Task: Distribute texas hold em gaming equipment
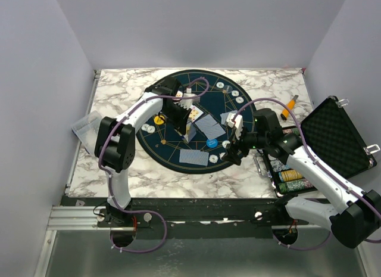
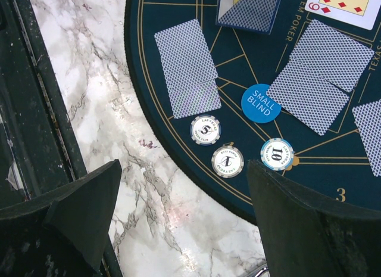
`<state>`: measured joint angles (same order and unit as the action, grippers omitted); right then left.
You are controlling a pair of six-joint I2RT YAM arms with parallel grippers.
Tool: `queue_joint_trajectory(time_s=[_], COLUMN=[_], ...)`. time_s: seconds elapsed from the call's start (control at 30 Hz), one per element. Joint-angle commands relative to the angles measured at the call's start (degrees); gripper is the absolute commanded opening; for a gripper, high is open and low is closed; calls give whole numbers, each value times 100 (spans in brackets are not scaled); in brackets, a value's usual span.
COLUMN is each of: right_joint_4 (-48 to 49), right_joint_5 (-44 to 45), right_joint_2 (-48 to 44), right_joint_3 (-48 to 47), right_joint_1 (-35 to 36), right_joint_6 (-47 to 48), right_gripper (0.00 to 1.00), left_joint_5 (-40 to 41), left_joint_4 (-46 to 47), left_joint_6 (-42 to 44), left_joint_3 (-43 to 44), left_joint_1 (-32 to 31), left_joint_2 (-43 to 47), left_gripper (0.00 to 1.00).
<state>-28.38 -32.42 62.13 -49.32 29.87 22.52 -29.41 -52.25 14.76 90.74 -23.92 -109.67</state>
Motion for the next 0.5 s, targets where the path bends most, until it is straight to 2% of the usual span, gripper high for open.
queue_joint_trajectory(time_s=[0.0, 0.13, 0.2, 0.27, 0.47], right_joint_4=[-98, -99, -105, -97, -112], right_joint_5=[35, 26, 17, 12, -17], right_joint_2=[-109, -74, -52, -34, 18], right_joint_3=[39, 28, 20, 4, -14], right_joint_1=[-6, -2, 2, -4, -3], right_joint_6=[46, 64, 62, 59, 91], right_gripper=[90, 90, 90, 90, 90], left_joint_5=[-557, -620, -588, -487, -43], left_joint_4=[-175, -220, -224, -224, -224], left_joint_6=[26, 53, 36, 9, 92], left_joint_3=[233, 352, 412, 459, 428], left_joint_1=[113, 223, 314, 399, 555], left_joint_2=[-413, -601, -659, -680, -473], left_gripper=[4, 9, 14, 23, 57])
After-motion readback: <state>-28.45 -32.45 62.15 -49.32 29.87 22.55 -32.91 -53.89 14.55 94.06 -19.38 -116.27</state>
